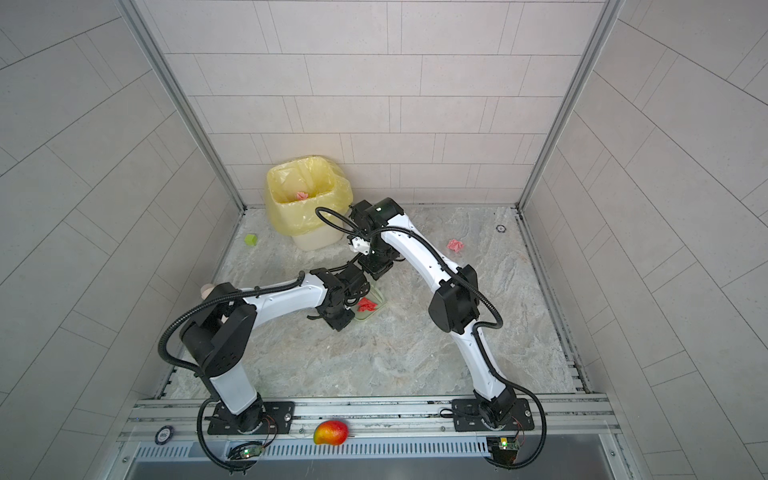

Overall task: Sweep away the paper scraps from the table
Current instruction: 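Sweep the red scrap into the dustpan with the right gripper's brush, then lift the dustpan toward the yellow bin with left while right draws back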

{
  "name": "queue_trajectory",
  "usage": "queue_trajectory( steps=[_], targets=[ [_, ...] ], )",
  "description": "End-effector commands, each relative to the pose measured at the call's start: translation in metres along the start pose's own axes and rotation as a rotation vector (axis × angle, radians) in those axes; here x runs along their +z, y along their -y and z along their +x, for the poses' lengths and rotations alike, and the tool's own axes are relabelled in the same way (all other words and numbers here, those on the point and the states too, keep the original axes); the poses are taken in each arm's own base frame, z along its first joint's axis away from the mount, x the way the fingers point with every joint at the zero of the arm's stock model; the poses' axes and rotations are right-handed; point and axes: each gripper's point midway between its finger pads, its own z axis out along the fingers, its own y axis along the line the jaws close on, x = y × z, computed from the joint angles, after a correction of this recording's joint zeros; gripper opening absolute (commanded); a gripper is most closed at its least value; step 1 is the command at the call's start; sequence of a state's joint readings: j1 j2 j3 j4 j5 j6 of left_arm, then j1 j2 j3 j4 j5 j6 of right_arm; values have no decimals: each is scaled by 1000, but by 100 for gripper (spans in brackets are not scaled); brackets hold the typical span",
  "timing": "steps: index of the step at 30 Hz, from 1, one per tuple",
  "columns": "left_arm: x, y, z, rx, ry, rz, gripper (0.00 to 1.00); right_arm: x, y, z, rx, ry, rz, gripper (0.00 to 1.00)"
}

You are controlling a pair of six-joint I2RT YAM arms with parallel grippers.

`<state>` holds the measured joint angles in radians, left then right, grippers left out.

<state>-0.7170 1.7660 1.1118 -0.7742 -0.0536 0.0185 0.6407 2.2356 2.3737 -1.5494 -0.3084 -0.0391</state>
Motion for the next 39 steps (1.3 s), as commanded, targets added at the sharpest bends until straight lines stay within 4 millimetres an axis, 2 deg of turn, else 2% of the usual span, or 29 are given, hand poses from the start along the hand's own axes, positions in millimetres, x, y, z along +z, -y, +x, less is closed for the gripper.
queue_trajectory(
  steps=[1,11,19,25,31,35,39],
  targets=[
    [2,1,1,0,-2,-7,0,-19,-17,6,3,44,-53,0],
    [-6,3,-1,-11,44,12,0,-47,31,19,108,104,76,0],
    [-26,1,-10,-24,140,16,0,-57,56,38,217,193,65,0],
    [-60,-9,-13,-43,205,-12,0,-56,62,62,305,258,6,0],
    [-109,-24,-14,-78,264,-58,0,-58,65,97,377,298,-57,0],
    [-139,-41,-11,-129,295,-122,0,-58,64,117,414,317,-94,0],
    [-170,-63,-5,-178,303,-158,0,-59,61,127,423,327,-112,0]
  ],
)
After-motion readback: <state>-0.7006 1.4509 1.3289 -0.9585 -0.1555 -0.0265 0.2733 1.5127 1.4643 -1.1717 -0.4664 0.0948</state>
